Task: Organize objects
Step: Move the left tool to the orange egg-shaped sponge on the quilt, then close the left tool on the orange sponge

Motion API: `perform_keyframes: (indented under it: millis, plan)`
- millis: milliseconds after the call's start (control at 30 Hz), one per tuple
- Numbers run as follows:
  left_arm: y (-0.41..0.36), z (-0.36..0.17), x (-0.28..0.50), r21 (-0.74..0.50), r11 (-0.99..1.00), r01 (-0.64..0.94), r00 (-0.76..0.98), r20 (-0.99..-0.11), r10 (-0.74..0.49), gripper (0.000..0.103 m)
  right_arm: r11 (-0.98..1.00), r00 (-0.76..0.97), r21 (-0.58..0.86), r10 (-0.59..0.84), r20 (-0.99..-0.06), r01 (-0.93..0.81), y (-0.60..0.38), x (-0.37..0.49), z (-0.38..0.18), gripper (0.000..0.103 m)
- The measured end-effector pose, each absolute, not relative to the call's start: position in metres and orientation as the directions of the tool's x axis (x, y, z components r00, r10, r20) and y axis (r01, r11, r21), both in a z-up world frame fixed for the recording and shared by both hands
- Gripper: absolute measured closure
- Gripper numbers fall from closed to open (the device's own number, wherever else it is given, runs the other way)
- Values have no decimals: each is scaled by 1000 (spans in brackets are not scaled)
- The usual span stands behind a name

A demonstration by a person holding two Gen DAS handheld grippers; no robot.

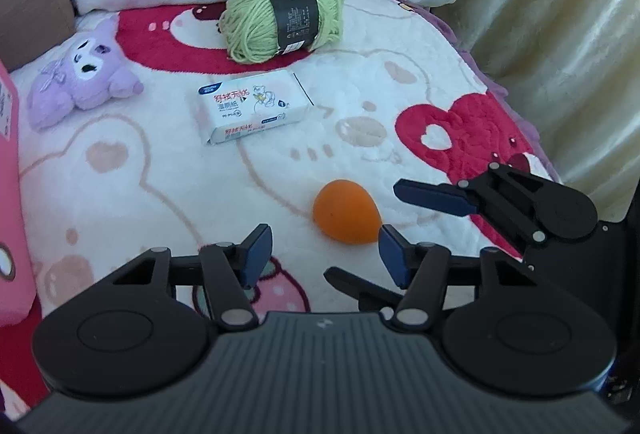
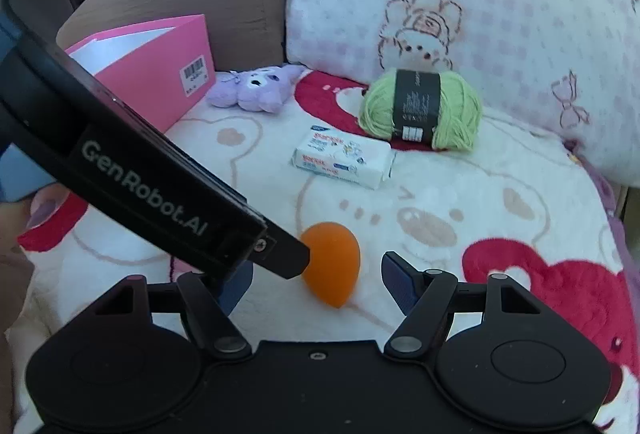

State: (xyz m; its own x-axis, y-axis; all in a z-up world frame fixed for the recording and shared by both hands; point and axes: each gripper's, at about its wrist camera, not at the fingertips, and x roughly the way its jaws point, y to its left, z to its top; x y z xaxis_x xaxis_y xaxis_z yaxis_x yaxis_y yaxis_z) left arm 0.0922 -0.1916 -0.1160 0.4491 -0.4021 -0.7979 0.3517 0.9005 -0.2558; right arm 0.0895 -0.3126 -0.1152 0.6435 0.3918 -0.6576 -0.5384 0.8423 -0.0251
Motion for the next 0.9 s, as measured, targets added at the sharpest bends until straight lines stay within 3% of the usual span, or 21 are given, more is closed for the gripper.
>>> perform_keyframes:
  millis: [100,200,300,367,433,900]
  plan:
    - [-196,-122,97,-253,899,358,452,-795,-404,50,848,639,-8,393,-661,-530,-315,92,-122,29]
    - [-198,-128,102,-269,897,352,451,-790,-414,54,859,639,12,390,-663,-512,-317,94,-129,35]
    - [-199,-132,105,-296,889,350,442,-784,-435,65,873,639,49,392,-662,-485,-320,97,-134,48]
    - [-199,-134,106,-324,880,347,434,-776,-457,68,885,646,65,384,-659,-460,-321,98,-136,59]
    - [-200,-135,107,-335,877,344,436,-771,-465,72,890,647,84,387,-657,-447,-323,100,-138,65]
    - [-193,-141,104,-394,867,303,444,-747,-495,76,885,657,14,355,-666,-465,-313,97,-138,67]
